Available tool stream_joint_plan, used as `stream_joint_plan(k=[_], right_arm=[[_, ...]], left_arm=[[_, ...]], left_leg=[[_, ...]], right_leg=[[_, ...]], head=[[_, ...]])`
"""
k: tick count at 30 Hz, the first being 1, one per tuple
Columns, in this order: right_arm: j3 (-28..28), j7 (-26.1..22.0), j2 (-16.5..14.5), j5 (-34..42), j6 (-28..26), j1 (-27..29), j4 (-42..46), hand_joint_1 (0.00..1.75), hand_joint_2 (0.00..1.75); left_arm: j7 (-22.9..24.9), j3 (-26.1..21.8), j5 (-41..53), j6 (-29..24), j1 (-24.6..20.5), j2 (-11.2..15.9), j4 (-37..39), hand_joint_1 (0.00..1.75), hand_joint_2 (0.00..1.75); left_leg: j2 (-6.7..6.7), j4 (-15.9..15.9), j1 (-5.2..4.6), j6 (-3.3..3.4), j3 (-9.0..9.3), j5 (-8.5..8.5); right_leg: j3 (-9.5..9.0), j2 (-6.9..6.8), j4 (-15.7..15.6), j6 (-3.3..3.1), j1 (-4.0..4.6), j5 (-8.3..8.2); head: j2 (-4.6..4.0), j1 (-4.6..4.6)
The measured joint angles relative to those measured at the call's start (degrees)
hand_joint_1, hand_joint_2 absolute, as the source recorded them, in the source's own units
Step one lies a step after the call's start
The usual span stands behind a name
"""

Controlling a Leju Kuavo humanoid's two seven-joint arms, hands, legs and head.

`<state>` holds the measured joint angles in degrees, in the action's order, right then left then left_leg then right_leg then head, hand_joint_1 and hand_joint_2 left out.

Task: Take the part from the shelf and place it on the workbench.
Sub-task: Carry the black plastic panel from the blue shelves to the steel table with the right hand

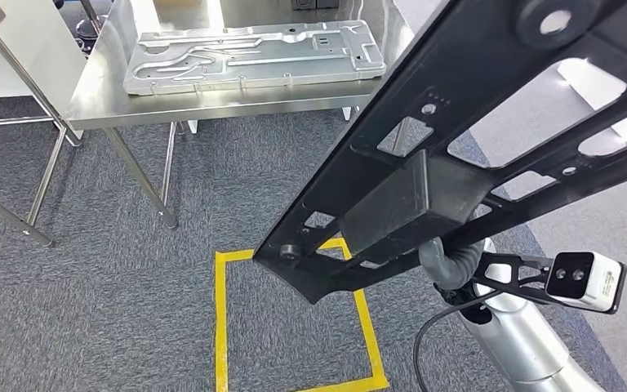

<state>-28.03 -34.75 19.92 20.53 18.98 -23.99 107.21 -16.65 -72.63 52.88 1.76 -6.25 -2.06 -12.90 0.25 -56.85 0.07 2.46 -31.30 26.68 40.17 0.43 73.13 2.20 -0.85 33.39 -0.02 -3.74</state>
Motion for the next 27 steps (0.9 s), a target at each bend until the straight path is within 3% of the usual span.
stream_joint_plan(k=[1,3,4,6,9,11,14,15,16,17,19,21,23,25,27], right_arm=[[-0.1,0.0,0.0,0.0,0.0,0.1,0.0,1.75,1.75],[-0.3,0.0,0.0,-0.2,0.0,0.3,0.0,1.75,1.75],[-0.4,-0.1,0.0,-0.4,0.0,0.3,0.0,1.75,1.75],[-0.6,-0.1,0.0,-0.8,0.2,0.6,0.0,1.75,1.75],[-0.8,-0.2,0.0,-1.1,0.2,1.1,0.1,1.75,1.75],[-0.9,-0.2,0.0,-1.2,0.2,1.1,0.2,1.75,1.75],[-1.2,-0.2,-0.1,-1.2,0.2,1.3,0.3,1.75,1.75],[-1.3,-0.2,-0.1,-1.2,0.3,1.4,0.3,1.75,1.75],[-1.3,-0.2,-0.2,-1.2,0.3,1.4,0.3,1.75,1.75],[-1.4,-0.2,-0.2,-1.2,0.3,1.4,0.3,1.75,1.75],[-1.5,-0.2,-0.3,-1.3,0.4,1.5,0.3,1.75,1.75],[-1.6,-0.2,-0.6,-1.6,1.0,1.5,0.3,1.75,1.75],[-1.6,-0.2,-1.1,-2.0,1.5,1.6,0.3,1.75,1.75],[-1.6,-0.1,-1.6,-2.2,1.9,1.7,0.3,1.75,1.75],[-1.6,0.0,-2.0,-2.5,2.3,1.6,0.2,1.75,1.75]], left_arm=[[0.0,0.0,0.0,0.0,0.1,0.0,0.0,0.00,1.75],[0.0,0.0,-0.1,0.1,0.1,0.0,0.0,0.00,1.75],[0.0,0.0,-0.2,0.0,0.1,-0.1,0.0,0.00,1.75],[0.0,0.0,-0.5,0.0,0.0,-0.1,0.0,0.00,1.75],[0.1,0.0,-0.7,-0.2,-0.1,-0.1,0.0,0.00,1.75],[0.0,-0.1,-0.7,-0.2,-0.1,-0.1,0.0,0.00,1.75],[0.0,-0.1,-0.7,-0.2,0.0,-0.1,0.0,0.00,1.75],[0.1,-0.1,-0.7,-0.2,0.1,-0.1,0.0,0.00,1.75],[0.1,-0.1,-0.7,-0.2,0.2,-0.1,0.0,0.00,1.75],[0.1,-0.1,-0.7,-0.2,0.2,-0.1,0.0,0.00,1.75],[0.1,-0.1,-0.9,-0.3,0.2,-0.1,0.0,0.00,1.75],[0.1,-0.2,-1.2,-0.4,0.1,0.0,0.0,0.00,1.75],[0.0,-0.2,-1.5,-0.5,0.2,0.1,0.0,0.00,1.75],[0.0,-0.3,-1.8,-0.6,0.3,0.1,0.0,0.00,1.75],[0.0,-0.3,-2.1,-0.6,0.1,0.1,0.0,0.00,1.75]], left_leg=[[-0.02,0.0,0.11,-0.17,0.43,0.37],[-0.05,-0.1,0.41,-0.74,1.50,1.31],[-0.08,-0.2,0.51,-1.10,2.01,1.75],[-0.11,-0.2,0.53,-1.97,2.55,2.41],[-0.07,-1.2,0.55,-3.00,2.83,2.75],[-0.08,-5.4,0.70,-3.29,0.63,3.62],[-0.10,-16.1,0.70,-3.39,-6.33,7.55],[-0.10,-17.7,0.65,-3.31,-7.94,8.01],[-0.10,-17.2,0.60,-3.10,-8.53,7.14],[-0.12,-14.7,0.48,-2.73,-8.06,5.04],[-0.11,-7.1,-0.03,-1.61,-5.51,0.23],[-0.15,-2.7,-0.72,-0.74,-3.85,-0.49],[-0.30,-1.3,-1.07,-0.03,-3.02,-0.09],[-0.35,-0.1,-0.91,0.50,-1.53,-1.22],[-0.31,0.4,-0.68,0.61,-0.49,-1.39]], right_leg=[[0.32,-0.08,-0.9,0.17,-0.24,-1.47],[-1.87,-0.32,-7.9,0.40,-0.63,-6.68],[-3.11,-0.45,-11.3,0.37,-0.60,-8.04],[-4.34,-0.64,-14.6,-0.33,-0.26,-8.69],[-4.93,-0.47,-14.9,-1.95,-0.04,-8.61],[-5.77,-0.45,-15.1,-2.73,0.02,-8.24],[-6.65,-0.38,-15.2,-3.49,0.46,-7.30],[-7.02,-0.29,-15.2,-3.60,0.65,-6.96],[-7.49,-0.21,-15.2,-3.67,0.86,-6.60],[-8.05,-0.15,-15.2,-3.70,1.06,-6.22],[-9.25,-0.13,-15.2,-3.65,1.39,-5.44],[-9.86,-0.09,-15.4,-3.20,1.29,-4.82],[-10.05,-0.08,-14.7,-2.43,1.05,-5.11],[-10.10,-0.14,-13.1,-1.72,0.89,-4.92],[-8.18,-0.14,-9.3,-1.01,0.61,-2.63]], head=[[0.00,0.00],[0.00,0.00],[0.00,0.01],[0.00,0.01],[0.00,0.01],[0.00,0.01],[0.00,0.00],[0.00,0.00],[0.00,0.00],[0.00,0.00],[0.00,0.01],[0.00,0.01],[0.00,-0.01],[0.00,0.00],[0.00,0.01]])
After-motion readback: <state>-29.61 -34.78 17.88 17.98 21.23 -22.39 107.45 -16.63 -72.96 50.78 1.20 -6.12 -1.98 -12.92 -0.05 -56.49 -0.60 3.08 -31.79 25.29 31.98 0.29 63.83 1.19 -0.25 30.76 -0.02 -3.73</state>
